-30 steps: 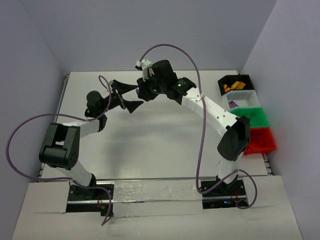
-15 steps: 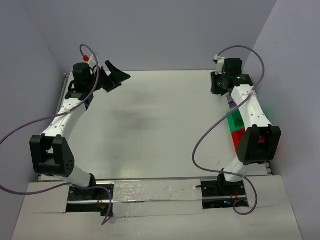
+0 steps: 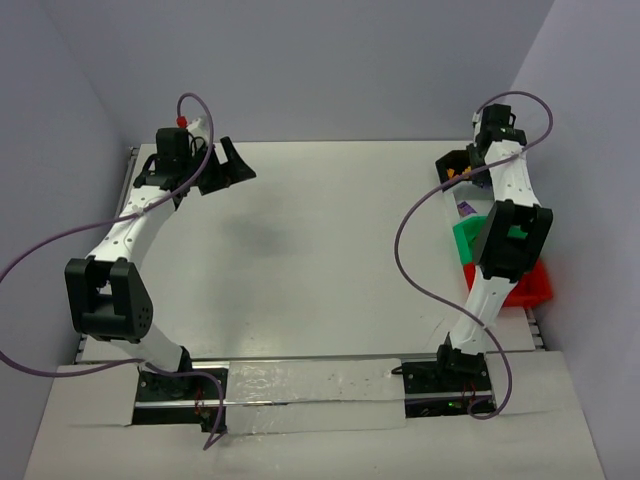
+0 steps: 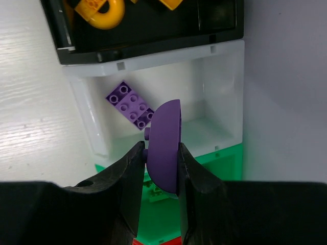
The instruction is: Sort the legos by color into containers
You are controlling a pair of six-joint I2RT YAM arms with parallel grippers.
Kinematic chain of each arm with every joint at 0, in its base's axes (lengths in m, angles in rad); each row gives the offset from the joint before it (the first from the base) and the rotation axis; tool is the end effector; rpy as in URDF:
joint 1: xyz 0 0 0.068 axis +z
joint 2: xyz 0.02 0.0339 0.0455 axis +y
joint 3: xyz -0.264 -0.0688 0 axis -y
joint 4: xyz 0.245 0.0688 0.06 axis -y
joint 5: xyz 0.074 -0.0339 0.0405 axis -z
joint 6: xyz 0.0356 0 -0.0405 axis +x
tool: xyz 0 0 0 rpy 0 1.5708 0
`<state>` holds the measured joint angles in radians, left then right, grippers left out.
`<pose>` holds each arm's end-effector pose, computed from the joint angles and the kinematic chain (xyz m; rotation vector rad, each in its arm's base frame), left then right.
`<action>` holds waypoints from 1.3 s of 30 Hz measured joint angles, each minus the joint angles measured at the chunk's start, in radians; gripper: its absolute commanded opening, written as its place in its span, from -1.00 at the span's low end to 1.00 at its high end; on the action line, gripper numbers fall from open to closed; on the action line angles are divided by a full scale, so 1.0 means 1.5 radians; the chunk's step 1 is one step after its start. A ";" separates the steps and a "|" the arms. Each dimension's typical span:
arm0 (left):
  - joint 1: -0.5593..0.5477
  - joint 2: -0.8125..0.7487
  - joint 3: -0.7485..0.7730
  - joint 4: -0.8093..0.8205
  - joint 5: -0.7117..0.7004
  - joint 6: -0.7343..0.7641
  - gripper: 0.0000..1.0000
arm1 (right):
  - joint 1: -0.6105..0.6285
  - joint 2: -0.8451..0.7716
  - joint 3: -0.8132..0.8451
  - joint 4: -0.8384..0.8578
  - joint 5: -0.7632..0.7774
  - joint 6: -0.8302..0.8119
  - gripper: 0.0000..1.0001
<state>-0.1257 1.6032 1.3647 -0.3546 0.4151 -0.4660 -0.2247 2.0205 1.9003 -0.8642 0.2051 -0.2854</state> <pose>0.3645 -0.0605 0.3182 -0.1296 2.2093 -0.7841 0.4326 -0.1063 0.2908 0.0018 2.5894 -0.4549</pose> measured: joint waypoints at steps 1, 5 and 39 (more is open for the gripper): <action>0.000 0.000 0.000 -0.002 0.000 0.002 0.98 | 0.000 0.015 0.012 -0.005 0.007 -0.001 -0.97; 0.000 0.001 0.000 -0.008 0.000 0.006 0.98 | -0.001 0.058 0.048 -0.014 0.034 -0.003 -0.89; 0.005 -0.109 -0.076 -0.076 -0.087 0.223 0.99 | 0.289 -0.385 -0.220 0.077 -0.298 0.147 1.00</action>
<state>-0.1189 1.4396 1.2504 -0.4681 0.2847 -0.1315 0.2083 1.4431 1.5707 -0.7484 -0.2418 -0.0650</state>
